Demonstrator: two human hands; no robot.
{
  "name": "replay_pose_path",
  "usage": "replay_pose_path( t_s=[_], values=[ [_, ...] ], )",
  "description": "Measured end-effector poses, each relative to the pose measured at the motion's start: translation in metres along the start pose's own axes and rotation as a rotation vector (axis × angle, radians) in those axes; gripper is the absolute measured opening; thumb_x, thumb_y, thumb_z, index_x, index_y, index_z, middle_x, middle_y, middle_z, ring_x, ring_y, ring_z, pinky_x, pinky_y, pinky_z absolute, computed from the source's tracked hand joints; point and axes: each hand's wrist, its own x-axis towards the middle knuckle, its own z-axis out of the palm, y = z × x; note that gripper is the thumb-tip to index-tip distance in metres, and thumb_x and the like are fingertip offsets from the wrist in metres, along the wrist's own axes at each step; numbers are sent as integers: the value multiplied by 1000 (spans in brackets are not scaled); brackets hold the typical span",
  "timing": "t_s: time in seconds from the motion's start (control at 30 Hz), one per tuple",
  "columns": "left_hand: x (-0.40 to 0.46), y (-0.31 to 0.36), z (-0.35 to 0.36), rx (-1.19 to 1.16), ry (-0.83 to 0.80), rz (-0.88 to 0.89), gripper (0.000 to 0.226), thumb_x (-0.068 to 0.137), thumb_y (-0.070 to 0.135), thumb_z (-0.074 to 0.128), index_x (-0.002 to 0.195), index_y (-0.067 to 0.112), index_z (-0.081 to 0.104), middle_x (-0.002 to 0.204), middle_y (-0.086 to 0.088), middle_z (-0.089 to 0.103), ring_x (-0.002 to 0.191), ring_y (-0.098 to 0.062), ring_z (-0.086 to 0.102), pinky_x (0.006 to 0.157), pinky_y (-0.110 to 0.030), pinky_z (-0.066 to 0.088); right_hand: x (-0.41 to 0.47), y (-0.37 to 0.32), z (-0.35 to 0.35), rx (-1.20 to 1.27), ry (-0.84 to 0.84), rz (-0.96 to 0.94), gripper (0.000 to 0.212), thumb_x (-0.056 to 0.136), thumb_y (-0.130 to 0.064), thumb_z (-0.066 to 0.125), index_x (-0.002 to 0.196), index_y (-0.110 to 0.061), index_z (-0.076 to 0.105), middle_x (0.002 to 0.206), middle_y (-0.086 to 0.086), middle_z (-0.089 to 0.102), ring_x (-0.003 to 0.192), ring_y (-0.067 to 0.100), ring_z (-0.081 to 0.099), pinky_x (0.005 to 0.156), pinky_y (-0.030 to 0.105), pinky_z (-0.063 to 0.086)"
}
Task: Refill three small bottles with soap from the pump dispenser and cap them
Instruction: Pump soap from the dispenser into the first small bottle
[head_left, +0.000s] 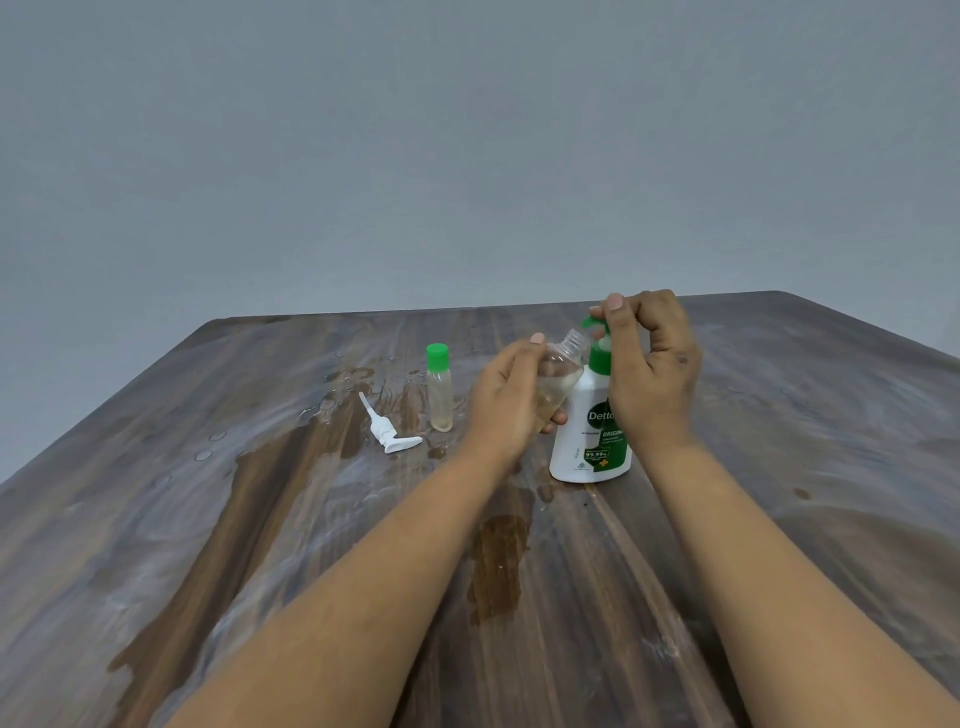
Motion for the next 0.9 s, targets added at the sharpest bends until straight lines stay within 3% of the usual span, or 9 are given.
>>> replay_pose_path(
  t_s=[0.17, 0.33, 0.5, 0.67, 0.9],
  values=[
    [-1, 0, 0, 12, -3, 1, 29, 104, 31, 41, 84, 19, 59, 83, 4, 71, 41, -12, 55, 41, -17, 40, 1, 2, 0, -10, -13, 18, 26, 98, -26, 53, 78, -18, 66, 76, -10, 55, 79, 0, 53, 73, 15, 40],
    [0, 0, 0, 0, -6, -1, 28, 104, 30, 40, 86, 18, 59, 91, -3, 70, 40, -11, 55, 39, -16, 40, 2, 2, 0, -22, -19, 15, 26, 93, -23, 54, 69, -17, 62, 74, 8, 56, 73, 7, 52, 67, 16, 40],
    [1, -1, 0, -14, -11, -8, 29, 104, 28, 40, 86, 17, 60, 93, -8, 69, 41, -12, 55, 40, -16, 40, 0, 2, 1, -22, 18, -12, 25, 98, -26, 52, 77, -21, 63, 76, -5, 54, 77, 2, 53, 69, 20, 43],
    [0, -2, -1, -8, -10, -2, 30, 104, 31, 41, 84, 18, 60, 85, 0, 69, 41, -11, 55, 39, -16, 40, -1, 2, 1, -37, 20, -19, 24, 99, -28, 51, 80, -22, 65, 78, -11, 54, 81, -2, 54, 72, 13, 40],
    [0, -1, -1, -18, -11, 4, 31, 104, 30, 42, 81, 18, 60, 90, -8, 68, 42, -13, 55, 40, -17, 41, 1, 2, 0, -38, -12, -2, 23, 94, -18, 55, 73, -21, 62, 74, 2, 53, 74, 0, 50, 67, 13, 39]
  ],
)
